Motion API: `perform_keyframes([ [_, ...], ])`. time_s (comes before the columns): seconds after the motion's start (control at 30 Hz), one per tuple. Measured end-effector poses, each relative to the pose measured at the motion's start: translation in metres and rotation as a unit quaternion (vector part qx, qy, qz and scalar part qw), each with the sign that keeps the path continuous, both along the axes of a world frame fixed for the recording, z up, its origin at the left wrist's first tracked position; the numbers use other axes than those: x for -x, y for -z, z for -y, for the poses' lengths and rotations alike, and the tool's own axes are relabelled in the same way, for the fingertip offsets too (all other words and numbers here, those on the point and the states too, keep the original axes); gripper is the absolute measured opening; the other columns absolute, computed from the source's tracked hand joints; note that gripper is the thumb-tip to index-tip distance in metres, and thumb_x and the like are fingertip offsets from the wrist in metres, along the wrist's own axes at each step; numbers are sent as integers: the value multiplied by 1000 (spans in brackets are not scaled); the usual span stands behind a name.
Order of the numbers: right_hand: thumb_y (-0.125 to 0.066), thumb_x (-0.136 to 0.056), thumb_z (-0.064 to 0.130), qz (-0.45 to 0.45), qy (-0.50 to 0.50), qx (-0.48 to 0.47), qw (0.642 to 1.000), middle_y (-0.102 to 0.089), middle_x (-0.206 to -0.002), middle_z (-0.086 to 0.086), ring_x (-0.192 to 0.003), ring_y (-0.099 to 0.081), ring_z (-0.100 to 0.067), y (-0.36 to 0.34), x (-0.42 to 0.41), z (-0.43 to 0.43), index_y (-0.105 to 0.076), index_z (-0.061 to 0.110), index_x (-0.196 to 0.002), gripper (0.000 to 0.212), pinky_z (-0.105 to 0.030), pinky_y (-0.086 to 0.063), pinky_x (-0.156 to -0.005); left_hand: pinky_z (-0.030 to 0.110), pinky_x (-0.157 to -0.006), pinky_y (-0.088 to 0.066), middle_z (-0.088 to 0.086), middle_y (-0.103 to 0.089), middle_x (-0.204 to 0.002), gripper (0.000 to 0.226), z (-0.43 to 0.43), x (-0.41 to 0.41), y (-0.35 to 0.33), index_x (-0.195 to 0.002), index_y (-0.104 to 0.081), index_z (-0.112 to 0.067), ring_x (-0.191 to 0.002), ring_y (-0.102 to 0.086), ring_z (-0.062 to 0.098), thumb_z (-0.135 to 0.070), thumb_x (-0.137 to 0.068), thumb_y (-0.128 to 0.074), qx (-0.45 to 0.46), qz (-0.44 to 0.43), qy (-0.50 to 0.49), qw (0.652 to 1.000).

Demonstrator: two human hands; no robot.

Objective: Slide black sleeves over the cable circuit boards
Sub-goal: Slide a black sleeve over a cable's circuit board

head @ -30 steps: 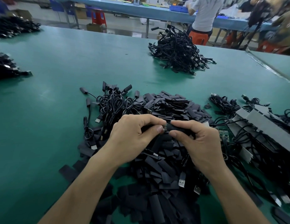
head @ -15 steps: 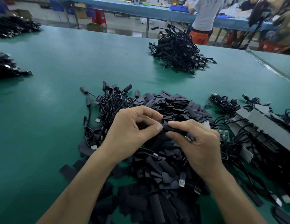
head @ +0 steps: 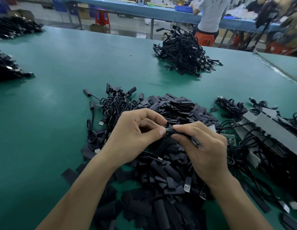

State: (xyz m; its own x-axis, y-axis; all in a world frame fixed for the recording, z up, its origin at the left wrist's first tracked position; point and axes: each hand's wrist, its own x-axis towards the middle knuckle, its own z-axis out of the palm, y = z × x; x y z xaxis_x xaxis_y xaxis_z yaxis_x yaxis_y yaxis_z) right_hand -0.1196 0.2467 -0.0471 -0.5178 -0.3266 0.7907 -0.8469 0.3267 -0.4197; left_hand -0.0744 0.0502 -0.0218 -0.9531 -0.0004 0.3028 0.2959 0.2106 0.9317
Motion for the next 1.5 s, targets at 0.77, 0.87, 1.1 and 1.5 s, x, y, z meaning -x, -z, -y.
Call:
perform_keyframes([
  [0.77, -76, -84, 22, 208, 87, 150, 963, -73, -91, 22, -83, -70, 1, 1, -18, 23, -68, 23, -118, 35, -12, -52, -75, 42, -78, -61, -12, -76, -75, 23, -7, 2, 2, -93, -71, -33, -74, -74, 9, -11, -88, -75, 54, -2, -87, 995],
  [0.87, -74, -83, 28, 233, 60, 177, 954, -74, -91, 21, -84, -71, -1, -2, -17, 23, -71, 29, -109, 26, -14, -54, -76, 32, -80, -60, -16, -74, -74, 24, -9, 2, 3, -94, -71, -33, -74, -72, 1, -11, -87, -75, 87, -8, -77, 993],
  [1.1, -73, -80, 19, 363, -48, 341, 866, -71, -74, -2, -68, -67, -16, -15, -10, 14, -69, 23, -83, 6, -22, -53, -63, 38, -76, -59, -23, -73, -87, 31, -5, -2, 1, -102, -70, -38, -80, -71, 5, -59, -79, -68, 180, -78, -159, 968],
  [1.5, -64, -85, 9, 436, -106, 413, 793, -74, -89, -10, -80, -67, -19, -18, -2, 5, -65, 9, -109, 24, -23, -54, -68, 26, -35, -43, -6, -52, -51, 24, 0, 3, -3, -71, -61, -30, -36, -51, 22, -38, -93, -66, -63, -53, -171, 982],
])
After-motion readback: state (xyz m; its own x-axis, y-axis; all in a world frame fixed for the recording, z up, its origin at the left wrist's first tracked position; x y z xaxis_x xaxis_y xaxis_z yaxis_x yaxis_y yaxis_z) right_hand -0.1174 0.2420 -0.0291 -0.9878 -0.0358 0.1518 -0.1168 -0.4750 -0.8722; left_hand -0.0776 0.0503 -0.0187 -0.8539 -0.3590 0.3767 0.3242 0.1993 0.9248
